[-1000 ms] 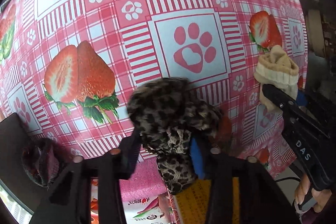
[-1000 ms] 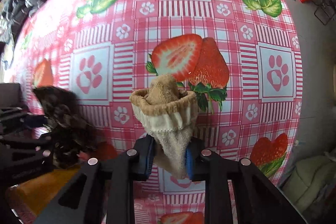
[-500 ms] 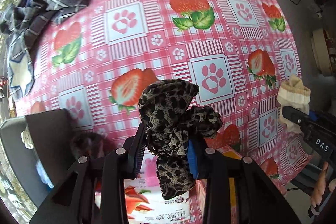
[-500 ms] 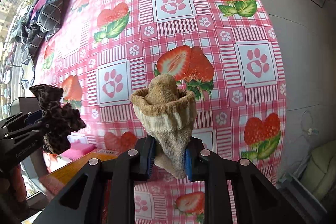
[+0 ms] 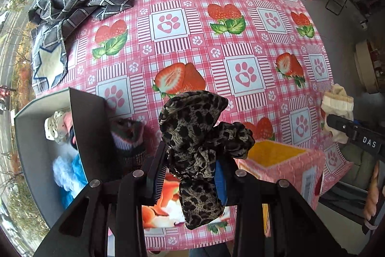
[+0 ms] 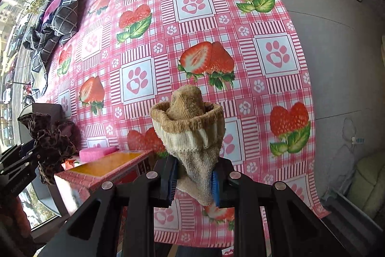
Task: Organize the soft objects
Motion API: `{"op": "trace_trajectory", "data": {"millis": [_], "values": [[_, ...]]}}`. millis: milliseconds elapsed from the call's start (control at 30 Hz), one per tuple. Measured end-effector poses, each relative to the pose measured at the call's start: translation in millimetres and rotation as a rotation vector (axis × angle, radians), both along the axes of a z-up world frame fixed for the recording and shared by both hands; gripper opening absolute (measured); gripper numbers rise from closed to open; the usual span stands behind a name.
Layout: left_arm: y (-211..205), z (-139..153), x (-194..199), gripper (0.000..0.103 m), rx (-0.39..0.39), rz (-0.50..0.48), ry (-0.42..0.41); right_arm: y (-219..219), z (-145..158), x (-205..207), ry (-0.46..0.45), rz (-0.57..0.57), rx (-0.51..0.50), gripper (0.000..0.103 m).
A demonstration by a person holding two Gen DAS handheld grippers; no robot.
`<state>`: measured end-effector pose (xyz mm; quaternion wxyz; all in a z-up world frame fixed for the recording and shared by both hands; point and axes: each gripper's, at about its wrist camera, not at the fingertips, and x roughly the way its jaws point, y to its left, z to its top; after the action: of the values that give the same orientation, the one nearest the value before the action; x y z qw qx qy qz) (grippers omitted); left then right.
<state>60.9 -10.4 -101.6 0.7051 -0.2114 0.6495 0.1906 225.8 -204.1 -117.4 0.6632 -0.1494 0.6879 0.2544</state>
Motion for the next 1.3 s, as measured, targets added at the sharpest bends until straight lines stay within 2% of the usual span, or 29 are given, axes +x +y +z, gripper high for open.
{"op": "trace_trajectory", "data": {"millis": [200,433,700,1033,1300], "values": [[-15.3,11.5,-24.7,0.038,-0.001,-0.027,0.0,-5.1,13.4,-18.7,-0.001,-0.009,0.012,0.024],[-23.8,26.4,-50.9,0.038,0.011,-0.036,-0.018,-4.6,48.6,-43.9,-0.021,0.015,0.051,0.024],[-14.4,53.9,-71.8,0.038,0.046,-0.005,-0.099,24.6,74.3,-75.7,-0.043,0.088,0.065,0.024],[6.1,76.7,-100.2,0.039,0.086,0.078,-0.162,73.6,97.3,-113.5,-0.078,0.233,0.099,0.024],[29.9,82.5,-141.6,0.039,0.094,0.21,-0.182,113.2,102.0,-144.7,-0.082,0.358,0.097,0.024]]}}
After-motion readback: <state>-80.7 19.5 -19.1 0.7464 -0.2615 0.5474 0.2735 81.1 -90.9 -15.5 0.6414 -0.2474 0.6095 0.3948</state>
